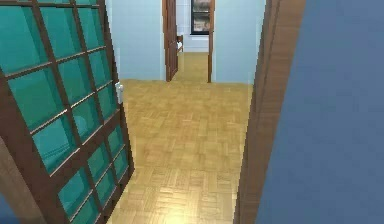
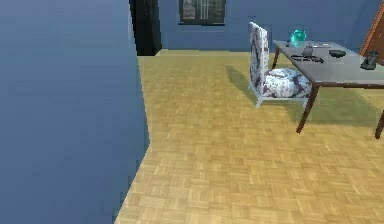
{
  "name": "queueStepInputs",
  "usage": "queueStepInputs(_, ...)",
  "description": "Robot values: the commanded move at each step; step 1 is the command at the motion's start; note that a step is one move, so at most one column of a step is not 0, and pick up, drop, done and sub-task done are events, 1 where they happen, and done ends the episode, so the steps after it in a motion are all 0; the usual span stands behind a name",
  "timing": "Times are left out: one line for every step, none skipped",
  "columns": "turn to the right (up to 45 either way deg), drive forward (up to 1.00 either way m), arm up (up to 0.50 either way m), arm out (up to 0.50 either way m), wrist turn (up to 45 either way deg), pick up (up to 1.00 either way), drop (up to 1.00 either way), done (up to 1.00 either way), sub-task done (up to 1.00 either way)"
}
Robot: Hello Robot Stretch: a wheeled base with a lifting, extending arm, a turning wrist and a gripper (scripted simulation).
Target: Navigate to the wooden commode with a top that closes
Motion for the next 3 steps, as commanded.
queueStepInputs(3.0, 0.0, 0.0, 0.0, 0.0, 0.0, 0.0, 0.0, 0.0)
queueStepInputs(-12.0, 0.0, 0.0, 0.0, 0.0, 0.0, 0.0, 0.0, 0.0)
queueStepInputs(0.0, 0.9, 0.0, 0.0, 0.0, 0.0, 0.0, 0.0, 0.0)
